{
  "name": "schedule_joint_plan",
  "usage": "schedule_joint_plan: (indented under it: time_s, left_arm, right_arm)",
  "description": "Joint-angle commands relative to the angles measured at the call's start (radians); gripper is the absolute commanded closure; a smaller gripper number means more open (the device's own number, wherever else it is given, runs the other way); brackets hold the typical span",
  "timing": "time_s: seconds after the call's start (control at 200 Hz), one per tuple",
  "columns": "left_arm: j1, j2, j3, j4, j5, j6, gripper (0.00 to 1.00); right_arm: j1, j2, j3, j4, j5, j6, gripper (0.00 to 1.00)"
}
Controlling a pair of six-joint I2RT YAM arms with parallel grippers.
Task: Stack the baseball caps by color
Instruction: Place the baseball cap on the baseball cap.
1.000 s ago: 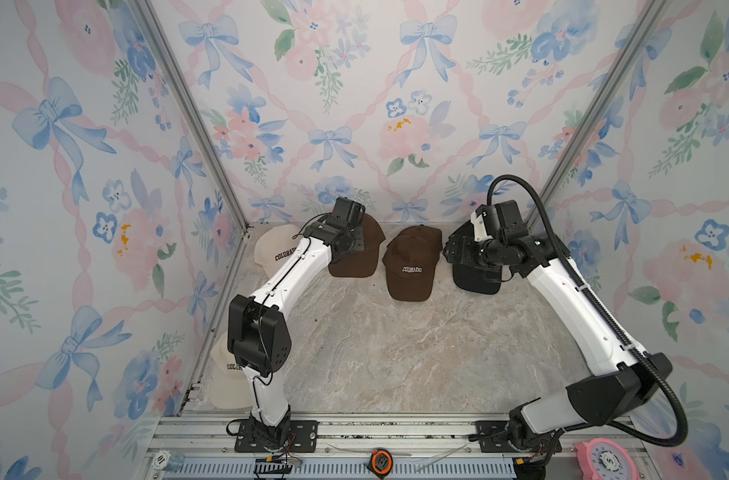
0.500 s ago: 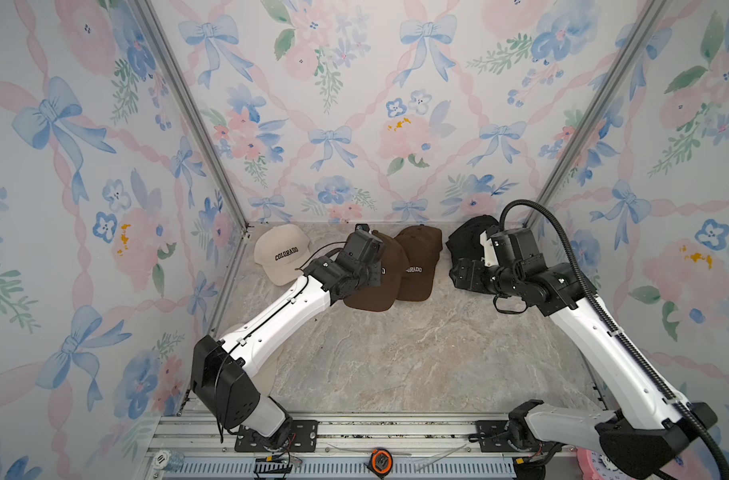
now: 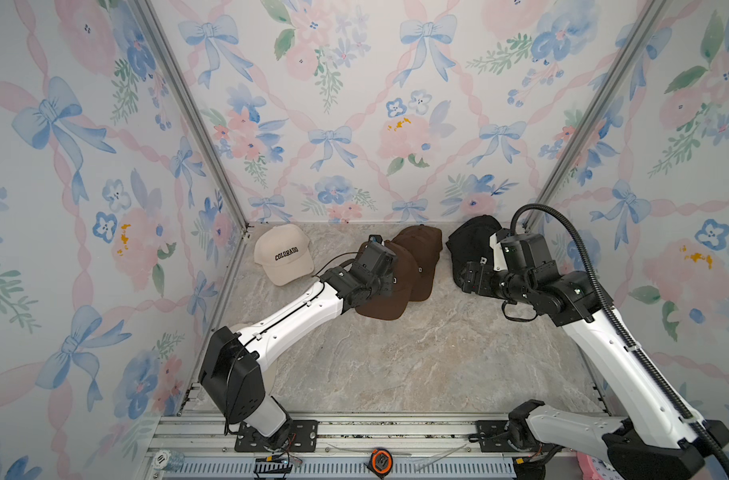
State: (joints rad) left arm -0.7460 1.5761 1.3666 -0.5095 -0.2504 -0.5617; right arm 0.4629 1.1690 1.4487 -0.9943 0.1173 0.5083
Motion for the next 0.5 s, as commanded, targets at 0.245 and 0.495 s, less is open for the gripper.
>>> schedule_joint_plan:
  time_s: [0.245,0.495]
  left_arm:
    - [-0.009,0.137,0.123,0.052,0.014,0.002,1.00]
    - [-0.017,0.244,0.201,0.062,0.038,0.010,1.00]
  right_arm:
    - [-0.107,-0.026,-0.019,-0.036,-0.039,-0.038,0.04]
    - [-0.182,-0.029,-0.028,-0.039,-0.080,-0.065,0.04]
